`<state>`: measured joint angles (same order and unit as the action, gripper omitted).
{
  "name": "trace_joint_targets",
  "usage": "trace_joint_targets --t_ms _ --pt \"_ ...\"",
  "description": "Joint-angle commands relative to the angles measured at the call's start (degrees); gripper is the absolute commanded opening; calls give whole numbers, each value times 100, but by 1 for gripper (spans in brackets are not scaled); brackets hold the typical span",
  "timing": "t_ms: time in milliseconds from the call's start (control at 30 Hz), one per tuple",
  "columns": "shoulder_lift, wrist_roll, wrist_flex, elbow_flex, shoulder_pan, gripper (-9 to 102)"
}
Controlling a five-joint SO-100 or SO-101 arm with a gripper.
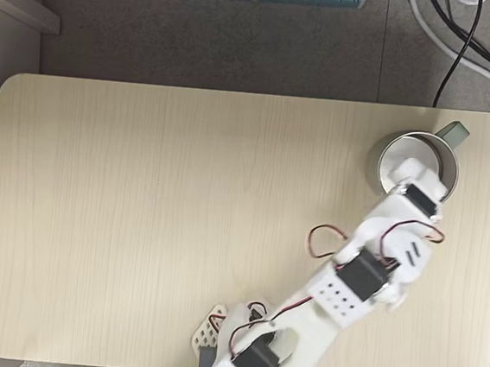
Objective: Grasp a dressing and put it in the cup.
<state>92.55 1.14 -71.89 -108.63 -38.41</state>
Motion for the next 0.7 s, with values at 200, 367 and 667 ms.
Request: trace_joint_targets --t_ms 200,367,667 --pt "-53 105 -88 -281 0 0" --pt "-211 229 -105 -79 35 19" --pt "-483 290 -97 167 44 30"
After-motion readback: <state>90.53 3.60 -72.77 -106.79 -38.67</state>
